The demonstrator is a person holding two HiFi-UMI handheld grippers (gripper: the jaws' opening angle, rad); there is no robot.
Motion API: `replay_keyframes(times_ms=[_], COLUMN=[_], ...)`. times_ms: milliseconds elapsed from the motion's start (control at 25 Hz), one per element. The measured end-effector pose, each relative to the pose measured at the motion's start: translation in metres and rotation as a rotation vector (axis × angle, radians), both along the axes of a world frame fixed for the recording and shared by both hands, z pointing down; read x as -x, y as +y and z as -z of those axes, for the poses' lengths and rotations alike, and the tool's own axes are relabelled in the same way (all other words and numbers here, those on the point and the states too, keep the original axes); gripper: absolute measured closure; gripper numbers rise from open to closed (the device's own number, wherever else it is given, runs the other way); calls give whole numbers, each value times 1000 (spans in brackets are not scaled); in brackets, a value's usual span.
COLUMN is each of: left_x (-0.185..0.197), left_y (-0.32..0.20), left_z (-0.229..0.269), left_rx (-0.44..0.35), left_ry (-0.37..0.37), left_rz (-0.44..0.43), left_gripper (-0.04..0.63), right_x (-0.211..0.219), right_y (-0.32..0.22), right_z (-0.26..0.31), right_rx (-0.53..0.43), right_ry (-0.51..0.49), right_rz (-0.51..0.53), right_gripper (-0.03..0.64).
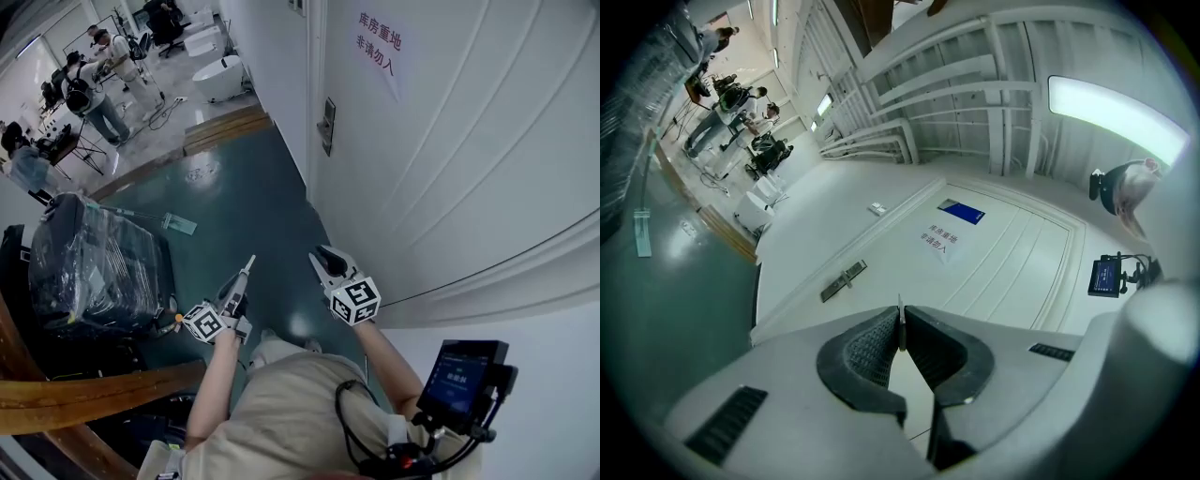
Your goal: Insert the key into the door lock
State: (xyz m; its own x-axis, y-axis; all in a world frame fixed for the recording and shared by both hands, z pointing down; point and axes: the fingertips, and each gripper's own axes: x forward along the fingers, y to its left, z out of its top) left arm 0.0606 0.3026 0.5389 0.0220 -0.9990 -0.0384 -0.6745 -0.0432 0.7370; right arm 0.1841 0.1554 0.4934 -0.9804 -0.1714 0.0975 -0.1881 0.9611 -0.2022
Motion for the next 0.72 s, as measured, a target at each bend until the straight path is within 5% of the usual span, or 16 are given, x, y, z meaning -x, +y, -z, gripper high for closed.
replay_keyframes(times_ms=[720], left_x=[138], left_y=[-20], left_z=[3], left_rx=[-60], left_ry=[45], left_rz=[-129], left_gripper=[561], right_x=[117], right_y=[-13], right_z=[-1], right_rx=[-22], right_ry=[30], right_rz=[-121], right_gripper=[529])
